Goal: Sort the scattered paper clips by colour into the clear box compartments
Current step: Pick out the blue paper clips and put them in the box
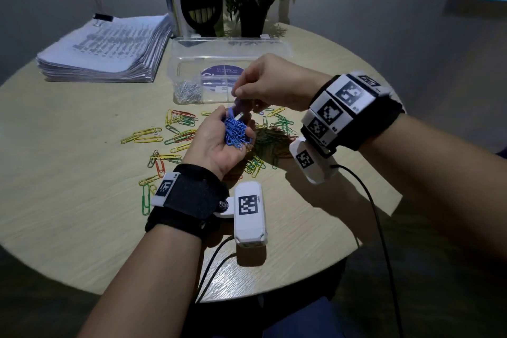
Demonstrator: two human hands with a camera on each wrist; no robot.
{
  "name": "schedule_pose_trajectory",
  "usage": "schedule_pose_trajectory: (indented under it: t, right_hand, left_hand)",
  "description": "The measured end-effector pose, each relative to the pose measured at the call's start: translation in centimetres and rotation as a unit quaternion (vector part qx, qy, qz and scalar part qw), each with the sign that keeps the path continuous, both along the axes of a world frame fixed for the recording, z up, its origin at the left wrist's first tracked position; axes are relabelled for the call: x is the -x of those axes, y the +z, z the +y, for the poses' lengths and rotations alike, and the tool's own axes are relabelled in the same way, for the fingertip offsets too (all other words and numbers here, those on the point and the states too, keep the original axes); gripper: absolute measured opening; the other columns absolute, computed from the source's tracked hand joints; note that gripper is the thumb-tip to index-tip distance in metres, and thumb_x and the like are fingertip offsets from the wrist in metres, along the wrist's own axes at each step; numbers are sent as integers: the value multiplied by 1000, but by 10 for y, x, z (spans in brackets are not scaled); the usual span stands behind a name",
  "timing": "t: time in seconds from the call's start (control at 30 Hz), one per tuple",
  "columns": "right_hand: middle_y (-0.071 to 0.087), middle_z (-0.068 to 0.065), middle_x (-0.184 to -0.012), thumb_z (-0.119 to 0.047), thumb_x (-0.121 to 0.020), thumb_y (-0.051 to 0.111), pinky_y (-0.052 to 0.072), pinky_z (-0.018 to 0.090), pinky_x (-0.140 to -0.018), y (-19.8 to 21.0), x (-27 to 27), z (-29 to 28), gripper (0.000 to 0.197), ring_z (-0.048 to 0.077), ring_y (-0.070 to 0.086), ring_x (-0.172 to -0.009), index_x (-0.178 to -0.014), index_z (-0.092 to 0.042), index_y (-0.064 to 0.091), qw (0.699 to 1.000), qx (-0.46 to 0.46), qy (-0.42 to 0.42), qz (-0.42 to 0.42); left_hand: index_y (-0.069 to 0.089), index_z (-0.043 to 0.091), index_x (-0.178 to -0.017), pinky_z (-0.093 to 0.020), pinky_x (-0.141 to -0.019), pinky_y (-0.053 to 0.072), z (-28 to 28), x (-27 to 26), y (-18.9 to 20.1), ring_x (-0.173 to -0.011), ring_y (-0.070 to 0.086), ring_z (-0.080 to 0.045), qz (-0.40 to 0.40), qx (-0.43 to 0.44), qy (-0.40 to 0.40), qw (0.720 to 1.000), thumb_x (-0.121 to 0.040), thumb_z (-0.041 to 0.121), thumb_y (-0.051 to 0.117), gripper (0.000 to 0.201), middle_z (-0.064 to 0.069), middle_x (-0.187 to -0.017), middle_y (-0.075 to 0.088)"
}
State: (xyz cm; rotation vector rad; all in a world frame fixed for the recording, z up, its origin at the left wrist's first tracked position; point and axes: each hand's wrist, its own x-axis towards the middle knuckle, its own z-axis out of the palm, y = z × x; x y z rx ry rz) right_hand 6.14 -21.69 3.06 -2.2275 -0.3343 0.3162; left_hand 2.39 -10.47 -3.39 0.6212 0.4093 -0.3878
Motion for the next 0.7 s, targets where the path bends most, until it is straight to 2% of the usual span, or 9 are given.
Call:
schedule_pose_trajectory:
  t: [0.07, 0.13, 0.23, 0.3, 0.33, 0.43, 0.5, 0.6, 0.7]
  right_hand:
    - [70, 6, -84, -5, -95, 52, 50, 22, -60, 3, 1, 0, 14, 14, 65, -72, -97, -7, 66, 999, 27, 20, 18]
    - [70, 0, -81, -6, -94, 53, 45, 21, -59, 5, -2, -3, 15, 12, 61, -73, -95, -11, 67, 998, 54, 16, 7]
    - [67, -2, -74, -7, -90, 59, 41, 16, -47, 2, -14, -11, 13, 8, 56, -63, -96, -8, 71, 993, 108, -41, -24]
    - [65, -1, -70, -5, -86, 63, 39, 15, -43, -7, -23, -12, 11, 7, 54, -56, -92, -7, 73, 980, 181, -71, -47]
    - [67, 3, -73, -4, -84, 64, 42, 18, -47, -11, -27, -12, 11, 10, 56, -59, -92, -5, 73, 970, 223, -75, -60]
    - [71, 16, -96, -3, -82, 63, 52, 32, -65, -26, -39, -6, 19, 24, 65, -84, -98, 1, 72, 941, 321, -68, -86]
    - [71, 15, -101, -7, -80, 67, 49, 31, -66, -32, -43, -3, 22, 27, 66, -93, -101, -1, 72, 928, 359, -54, -88]
    - [69, 17, -104, -13, -80, 71, 41, 27, -66, -34, -47, 1, 30, 29, 65, -97, -106, 1, 69, 916, 391, -26, -81]
    - [67, 17, -108, -14, -84, 67, 38, 26, -67, -34, -48, 2, 29, 27, 58, -85, -108, 2, 66, 911, 406, -18, -75]
  left_hand:
    - [53, 11, -84, -17, -47, 37, 1, 1, 1, -67, 47, -15, -5, -1, -2, 1000, -102, 35, 29, 39, -10, -82, 52]
    - [53, 11, -86, -15, -44, 37, 2, 1, 0, -64, 46, -15, -11, -2, -4, 1000, -101, 31, 31, 33, -9, -80, 51]
    - [54, 10, -87, -14, -44, 38, 3, -1, -1, -62, 47, -16, -9, -6, 8, 1000, -100, 28, 34, 30, -9, -79, 52]
    - [52, 10, -85, -14, -43, 38, 4, -2, -2, -61, 47, -17, -7, -1, 17, 1000, -101, 31, 33, 32, -8, -76, 52]
    - [50, 11, -83, -14, -42, 38, 4, -3, -2, -60, 47, -17, -6, 1, 22, 1000, -101, 32, 32, 33, -8, -74, 51]
    - [47, 11, -81, -13, -39, 38, 5, -5, -4, -59, 47, -17, 4, 8, 38, 999, -103, 36, 31, 37, -9, -71, 50]
    - [47, 10, -82, -13, -39, 38, 5, -5, -4, -59, 47, -17, 11, 14, 46, 999, -102, 37, 32, 37, -8, -72, 48]
    - [47, 10, -84, -15, -38, 39, 5, -5, -3, -60, 49, -17, 18, 13, 49, 999, -102, 37, 35, 34, -8, -74, 49]
    - [47, 9, -83, -15, -37, 39, 5, -5, -3, -61, 50, -16, 22, 14, 49, 998, -102, 32, 38, 31, -10, -72, 50]
